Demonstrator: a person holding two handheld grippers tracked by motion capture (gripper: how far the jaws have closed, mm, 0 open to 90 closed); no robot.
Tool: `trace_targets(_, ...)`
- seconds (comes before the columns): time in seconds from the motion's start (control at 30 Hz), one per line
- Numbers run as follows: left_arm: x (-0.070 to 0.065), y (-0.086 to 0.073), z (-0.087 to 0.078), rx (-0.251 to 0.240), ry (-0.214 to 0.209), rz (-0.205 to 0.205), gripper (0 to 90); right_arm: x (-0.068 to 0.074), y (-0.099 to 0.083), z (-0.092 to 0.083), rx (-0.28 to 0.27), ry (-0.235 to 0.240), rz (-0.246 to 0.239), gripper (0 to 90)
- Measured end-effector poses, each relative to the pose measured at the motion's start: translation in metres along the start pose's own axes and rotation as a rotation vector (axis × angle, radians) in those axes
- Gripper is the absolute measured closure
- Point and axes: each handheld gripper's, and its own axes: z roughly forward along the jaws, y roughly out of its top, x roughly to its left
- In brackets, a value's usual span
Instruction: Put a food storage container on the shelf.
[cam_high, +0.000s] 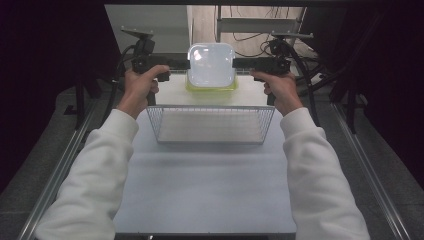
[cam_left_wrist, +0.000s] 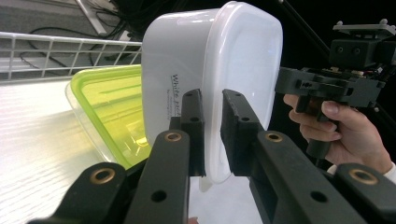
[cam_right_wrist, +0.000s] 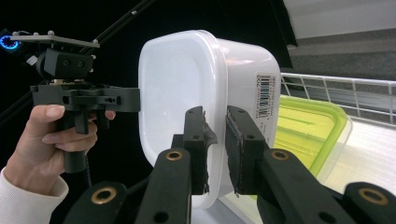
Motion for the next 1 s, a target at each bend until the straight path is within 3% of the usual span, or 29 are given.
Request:
trace_targets(0.37,0.017,0.006,0.009,0.015,-0.01,-0.049,79.4,-0.016,0.004,0.011,0.015,-0.005,0.063,77.4)
trace_targets(0.57,0.025,0.011,0.012,0.013,-0.035,-0.118,79.2,-0.021,0.011,0.016,0.024,-0.006,0.11,76.4)
trace_targets(0.83,0.038,0.017,0.019,0.005,-0.075,-0.226,78.5,-0.034,0.017,0.025,0.022,-0.012,0.217,75.3)
trace_targets(1.0,0.046,0.02,0.022,-0.003,-0.088,-0.266,77.5,-0.041,0.02,0.03,0.028,-0.013,0.268,74.4)
